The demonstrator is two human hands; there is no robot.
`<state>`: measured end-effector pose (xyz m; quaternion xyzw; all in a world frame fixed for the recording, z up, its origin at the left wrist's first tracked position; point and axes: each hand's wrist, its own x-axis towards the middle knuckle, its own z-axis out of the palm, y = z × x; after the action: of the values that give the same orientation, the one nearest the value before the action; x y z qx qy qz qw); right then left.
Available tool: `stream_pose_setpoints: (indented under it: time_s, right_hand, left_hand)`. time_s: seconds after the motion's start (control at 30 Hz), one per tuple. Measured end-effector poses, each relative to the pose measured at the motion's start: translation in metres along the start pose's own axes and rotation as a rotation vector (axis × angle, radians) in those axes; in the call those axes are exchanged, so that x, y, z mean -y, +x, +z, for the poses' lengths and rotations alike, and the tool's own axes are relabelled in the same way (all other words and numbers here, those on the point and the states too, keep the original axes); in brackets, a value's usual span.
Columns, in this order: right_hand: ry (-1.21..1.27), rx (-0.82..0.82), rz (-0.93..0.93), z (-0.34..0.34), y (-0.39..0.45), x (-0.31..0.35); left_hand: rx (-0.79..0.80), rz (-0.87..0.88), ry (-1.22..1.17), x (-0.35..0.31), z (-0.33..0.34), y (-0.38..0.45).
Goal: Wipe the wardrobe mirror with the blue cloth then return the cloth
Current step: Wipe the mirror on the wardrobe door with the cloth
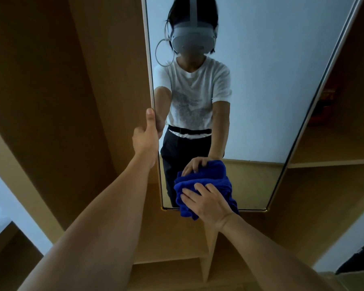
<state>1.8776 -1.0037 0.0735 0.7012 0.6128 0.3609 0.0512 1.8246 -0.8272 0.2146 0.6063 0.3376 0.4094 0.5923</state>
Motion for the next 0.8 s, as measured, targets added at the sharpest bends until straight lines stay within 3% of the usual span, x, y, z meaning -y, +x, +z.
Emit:
stream_pose_setpoints:
  time_s: [0.33,0.63,0.8]
  right_hand:
    - [-0.062,-0.185,0.023,-0.032,0.026,-0.036]
    - [-0.066,-0.076,-0.058,-0.032,0.023,-0.027]
    - [-0.06,-0.151,-0.009,-0.05,0.037,-0.043]
  left_hand:
    - [0.001,0.005,0.056,-0.001,0.0,0.001]
    - [0.031,-0.021,0.057,0.001,-0.004,0.003]
    - [0.038,-0.08,0.061,-0.005,-0.005,0.001]
